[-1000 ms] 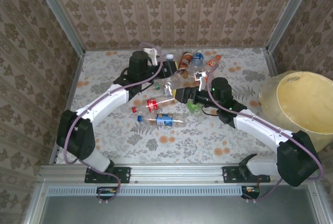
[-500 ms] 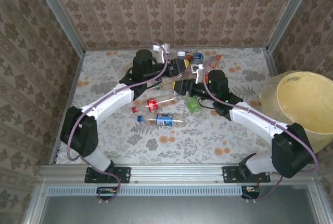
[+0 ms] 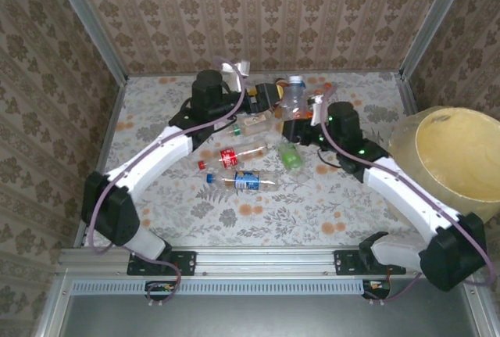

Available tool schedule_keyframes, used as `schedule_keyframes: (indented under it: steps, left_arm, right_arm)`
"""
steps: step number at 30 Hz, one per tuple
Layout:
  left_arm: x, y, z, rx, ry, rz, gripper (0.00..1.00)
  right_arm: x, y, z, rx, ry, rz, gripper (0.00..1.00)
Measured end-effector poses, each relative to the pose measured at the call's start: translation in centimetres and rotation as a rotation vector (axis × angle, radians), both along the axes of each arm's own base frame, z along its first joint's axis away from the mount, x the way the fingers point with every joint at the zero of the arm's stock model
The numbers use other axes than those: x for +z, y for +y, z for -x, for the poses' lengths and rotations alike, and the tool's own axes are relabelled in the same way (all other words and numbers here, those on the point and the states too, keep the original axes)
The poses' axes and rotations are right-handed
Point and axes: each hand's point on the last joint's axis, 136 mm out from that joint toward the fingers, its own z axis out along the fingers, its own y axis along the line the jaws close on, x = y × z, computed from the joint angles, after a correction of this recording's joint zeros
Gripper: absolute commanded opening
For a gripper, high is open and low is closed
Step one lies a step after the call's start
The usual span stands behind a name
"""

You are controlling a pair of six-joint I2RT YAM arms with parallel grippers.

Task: Put the plastic bottles in the bin

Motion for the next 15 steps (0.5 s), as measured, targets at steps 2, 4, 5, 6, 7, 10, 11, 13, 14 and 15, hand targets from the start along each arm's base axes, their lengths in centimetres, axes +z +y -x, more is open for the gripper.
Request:
schedule_keyframes:
  steps: [2,4,5,6,7,10,11,13,14,15]
  left_arm:
    - [2.2,1.8,0.4,0.08,-0.055,-0.001,1.0]
    - [4.1,3.8,0.9,0.165,-0.113,0.009,1.0]
    - [4.8,4.8,1.1,0.208,-0.14,0.011,1.0]
    - [5.2,5.6,1.2,0.247,-0.16,0.009,1.0]
    - [5.3,6.3,1.2,0.281,-0.171,0.003,1.0]
    - [3.7,7.8,0.3,0.373,-0.166,-0.049,1.0]
    - [2.8,8.0,-0.1,0.395,-0.156,-0.076,1.0]
    - [1.0,8.5,-0.7,0.432,-0.131,-0.132,1.0]
    - [0.2,8.6,-1.0,0.448,-0.121,-0.156,1.0]
    - [-0.3,8.8,-1.2,0.461,-0.112,-0.176,1.0]
  right_arm:
    - [2.4,-3.2,-0.1,-0.088,-0.042,0.058,0.48]
    - [5.3,-6.6,0.0,-0.185,-0.097,0.112,0.48]
    - [7.1,-8.6,0.4,-0.244,-0.131,0.139,0.48]
    - [8.7,-10.2,0.8,-0.292,-0.158,0.163,0.48]
    - [10.0,-11.7,1.3,-0.339,-0.179,0.183,0.48]
    - [13.7,-15.8,3.2,-0.463,-0.223,0.247,0.49]
    - [14.5,-16.8,3.8,-0.496,-0.223,0.269,0.49]
    - [15.2,-18.7,4.8,-0.551,-0.201,0.314,0.49]
    - [15.2,-19.5,5.2,-0.577,-0.183,0.337,0.49]
    - [14.9,-20.5,5.6,-0.605,-0.15,0.365,0.49]
